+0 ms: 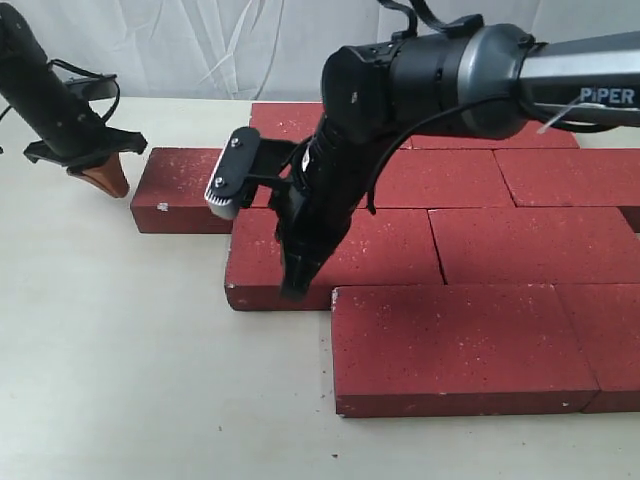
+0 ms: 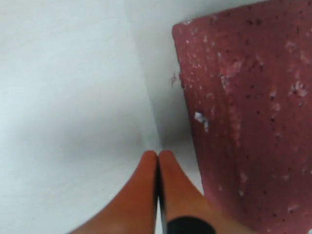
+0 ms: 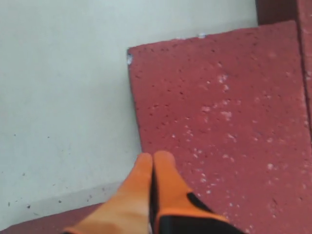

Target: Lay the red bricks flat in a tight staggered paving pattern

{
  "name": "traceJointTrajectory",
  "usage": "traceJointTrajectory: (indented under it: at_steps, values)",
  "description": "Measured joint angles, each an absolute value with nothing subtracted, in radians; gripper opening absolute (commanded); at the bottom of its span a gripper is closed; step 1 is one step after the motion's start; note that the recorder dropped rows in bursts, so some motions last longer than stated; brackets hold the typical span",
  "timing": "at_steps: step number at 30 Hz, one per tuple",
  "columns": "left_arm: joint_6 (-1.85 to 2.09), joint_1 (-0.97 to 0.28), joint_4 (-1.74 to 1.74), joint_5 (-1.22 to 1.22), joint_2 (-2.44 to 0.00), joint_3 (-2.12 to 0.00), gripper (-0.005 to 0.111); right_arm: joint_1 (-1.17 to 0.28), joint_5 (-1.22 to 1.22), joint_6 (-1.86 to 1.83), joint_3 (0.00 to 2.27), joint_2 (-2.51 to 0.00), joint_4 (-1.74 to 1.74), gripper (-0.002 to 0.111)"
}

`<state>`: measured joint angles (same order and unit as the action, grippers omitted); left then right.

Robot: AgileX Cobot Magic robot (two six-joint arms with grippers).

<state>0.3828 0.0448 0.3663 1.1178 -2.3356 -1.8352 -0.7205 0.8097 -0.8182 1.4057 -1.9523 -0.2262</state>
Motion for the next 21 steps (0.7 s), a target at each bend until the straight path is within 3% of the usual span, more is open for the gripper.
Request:
traceJointTrajectory:
  at_steps: [6,14,21]
  values:
    - [0.371,0.072,0.355,1.128,-2.278,-1.835,0.000,-0.639,0.793,-0.805,1.406,-1.900,-0.272,-0.001]
    - [0.287,0.077,0.204,1.204,-2.163,-1.825,0.000,-0.412,0.735,-0.654,1.406,-1.847,-0.274,-0.001]
    - [0.274,0.077,0.204,1.151,-1.989,-1.669,0.000,-0.214,0.763,-0.427,1.408,-1.787,-0.211,-0.001]
